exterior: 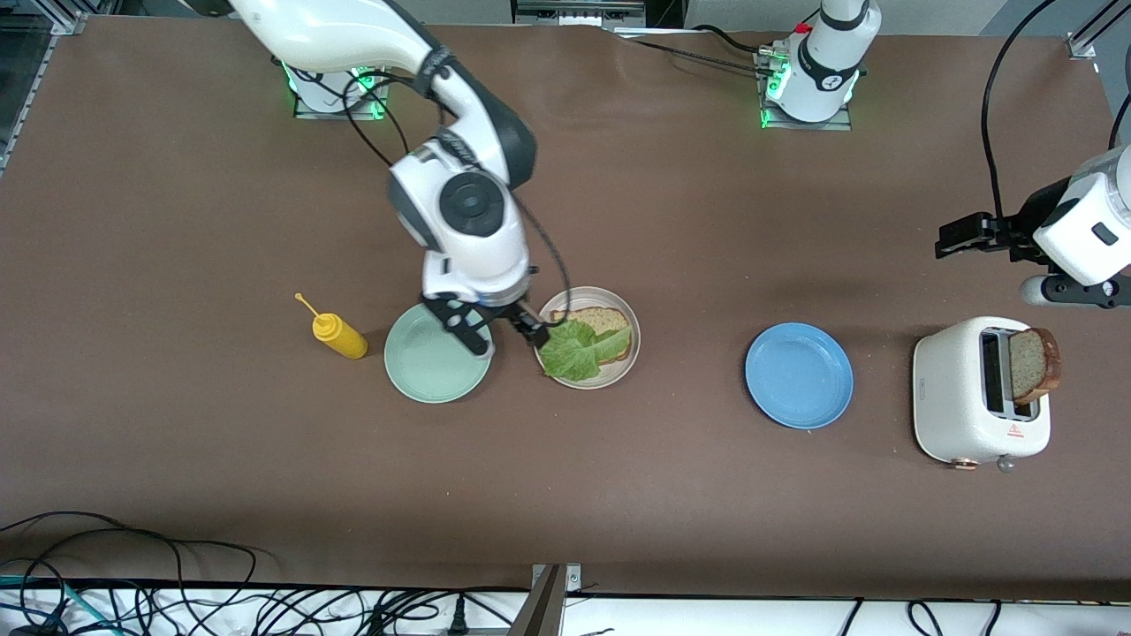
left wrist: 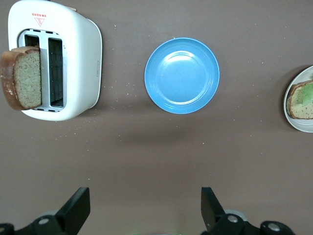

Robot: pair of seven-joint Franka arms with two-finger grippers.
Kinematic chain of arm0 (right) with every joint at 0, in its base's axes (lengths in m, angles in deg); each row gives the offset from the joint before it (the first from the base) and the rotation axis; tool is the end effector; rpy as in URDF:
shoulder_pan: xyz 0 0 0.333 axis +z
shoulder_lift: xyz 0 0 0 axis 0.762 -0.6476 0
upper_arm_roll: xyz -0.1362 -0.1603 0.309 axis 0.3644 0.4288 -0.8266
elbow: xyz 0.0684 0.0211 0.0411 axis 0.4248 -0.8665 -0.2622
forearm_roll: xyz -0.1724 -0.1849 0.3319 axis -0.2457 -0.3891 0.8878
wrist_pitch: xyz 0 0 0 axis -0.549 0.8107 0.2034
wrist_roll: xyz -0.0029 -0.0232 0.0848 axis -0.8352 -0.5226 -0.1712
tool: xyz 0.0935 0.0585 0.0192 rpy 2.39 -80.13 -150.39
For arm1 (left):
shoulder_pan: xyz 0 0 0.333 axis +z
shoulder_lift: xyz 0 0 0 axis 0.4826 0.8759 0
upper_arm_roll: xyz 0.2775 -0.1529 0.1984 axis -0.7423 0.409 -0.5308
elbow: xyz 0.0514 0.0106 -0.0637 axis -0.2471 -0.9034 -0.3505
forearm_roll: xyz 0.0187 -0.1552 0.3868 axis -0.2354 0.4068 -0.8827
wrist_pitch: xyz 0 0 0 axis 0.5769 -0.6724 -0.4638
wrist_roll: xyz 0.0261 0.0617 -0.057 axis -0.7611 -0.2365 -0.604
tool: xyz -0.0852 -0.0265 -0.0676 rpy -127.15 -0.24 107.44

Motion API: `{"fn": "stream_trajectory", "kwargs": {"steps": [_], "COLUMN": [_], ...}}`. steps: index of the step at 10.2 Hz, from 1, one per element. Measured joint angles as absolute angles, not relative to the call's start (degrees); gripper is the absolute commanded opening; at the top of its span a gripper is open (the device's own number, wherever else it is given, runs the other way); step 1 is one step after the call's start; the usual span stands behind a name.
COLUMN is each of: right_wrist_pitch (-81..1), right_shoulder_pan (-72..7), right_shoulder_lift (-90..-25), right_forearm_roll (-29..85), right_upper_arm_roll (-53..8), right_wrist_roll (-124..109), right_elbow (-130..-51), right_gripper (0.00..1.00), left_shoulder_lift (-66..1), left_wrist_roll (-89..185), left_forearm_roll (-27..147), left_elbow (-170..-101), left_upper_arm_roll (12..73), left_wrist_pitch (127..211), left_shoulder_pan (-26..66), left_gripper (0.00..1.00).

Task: Make sandwich on beige plate with both arms
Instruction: 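Open the right gripper to release the lettuce and raise it, then move the right gripper toward the yellow mustard bottle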

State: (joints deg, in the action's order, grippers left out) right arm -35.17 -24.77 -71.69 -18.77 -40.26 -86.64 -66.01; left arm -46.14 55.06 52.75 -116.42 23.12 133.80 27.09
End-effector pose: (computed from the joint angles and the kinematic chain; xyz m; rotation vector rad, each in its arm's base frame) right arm 0.6604 0.4324 0.4011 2.9658 -0.9592 0.0420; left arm 0.6353 -0.0102 0.6223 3.1054 -0.0240 -0.2838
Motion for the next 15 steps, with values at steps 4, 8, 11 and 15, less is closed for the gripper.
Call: {"fn": "stream_trajectory", "kwargs": {"steps": [4, 8, 11, 15], "right_wrist_pitch": [-23.41, -15.93, -16.68, -18.99], "right_shoulder_pan": [-33.55, -40.24, -48.90, -63.84], "right_shoulder_lift": [-67.00, -62.89, -62.98, -65.85], "right_forearm_roll": [-18.78, -18.36, -8.81, 5.49], "right_upper_arm_roll": [-39.96, -34.49, -30.86, -30.14], "right_wrist_roll": [-57.49, -22.15, 3.93, 38.64], "right_elbow": [-66.01, -66.98, -71.37, -76.83], "right_gripper": [1.00, 1.00, 1.00, 1.00], "left_shoulder_lift": [-46.13, -46.12, -46.12, -46.10], "left_wrist_roll": [55.06, 55.06, 55.06, 55.06], "left_forearm_roll": [52.75, 52.75, 52.75, 52.75], "left_elbow": [-116.40, -116.39, -116.38, -116.38], "left_upper_arm_roll": [23.16, 23.22, 23.22, 23.26], "left_wrist_pitch": [133.82, 133.82, 133.83, 133.83], "left_shoulder_pan": [27.07, 27.05, 27.05, 27.04], "left_gripper": [1.00, 1.00, 1.00, 1.00]}}
